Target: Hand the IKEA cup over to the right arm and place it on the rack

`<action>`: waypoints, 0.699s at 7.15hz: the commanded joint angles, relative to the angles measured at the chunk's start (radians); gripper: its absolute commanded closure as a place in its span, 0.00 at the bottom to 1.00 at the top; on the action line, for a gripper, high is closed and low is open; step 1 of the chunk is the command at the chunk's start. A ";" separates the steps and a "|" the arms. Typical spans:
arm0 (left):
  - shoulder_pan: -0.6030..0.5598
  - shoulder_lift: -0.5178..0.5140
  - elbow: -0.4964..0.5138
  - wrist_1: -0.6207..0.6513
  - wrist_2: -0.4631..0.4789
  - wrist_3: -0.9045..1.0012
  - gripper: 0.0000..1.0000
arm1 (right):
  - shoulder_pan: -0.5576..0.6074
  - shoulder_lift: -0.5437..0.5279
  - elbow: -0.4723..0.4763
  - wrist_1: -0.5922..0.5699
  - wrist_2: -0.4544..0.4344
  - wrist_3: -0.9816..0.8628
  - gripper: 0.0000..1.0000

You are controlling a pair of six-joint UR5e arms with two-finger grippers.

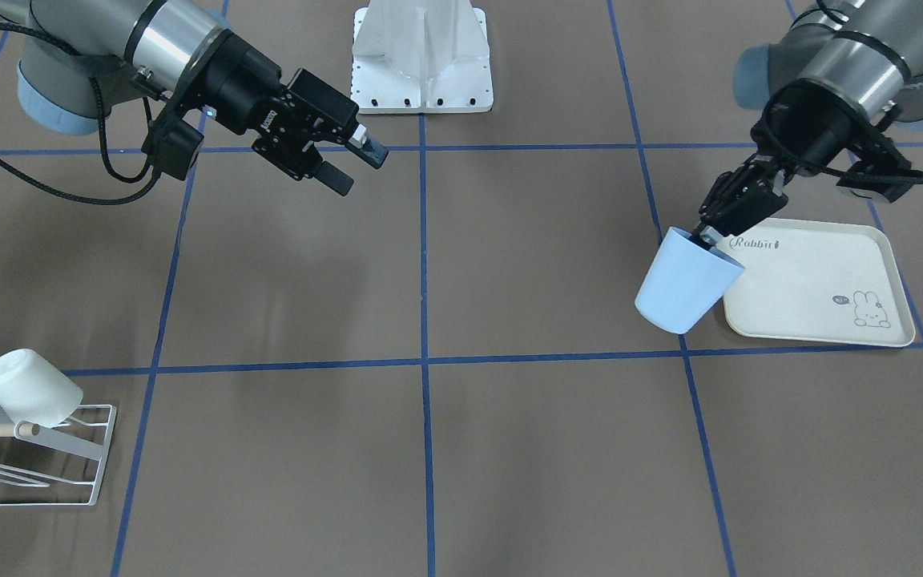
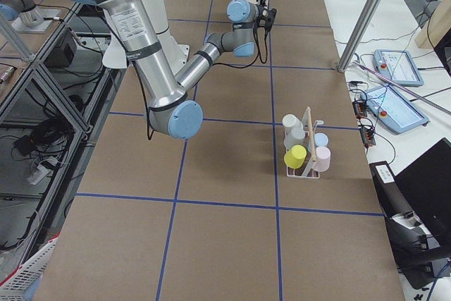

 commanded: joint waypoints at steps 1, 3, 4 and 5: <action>0.127 0.005 -0.007 -0.170 0.245 -0.188 1.00 | -0.046 0.000 -0.001 0.080 -0.046 0.039 0.00; 0.298 0.009 -0.009 -0.252 0.508 -0.202 1.00 | -0.115 0.000 -0.010 0.164 -0.192 0.053 0.00; 0.343 0.008 -0.011 -0.267 0.565 -0.202 1.00 | -0.121 0.000 -0.010 0.177 -0.229 0.058 0.00; 0.380 0.006 -0.012 -0.269 0.613 -0.202 1.00 | -0.129 0.000 -0.018 0.178 -0.275 0.056 0.00</action>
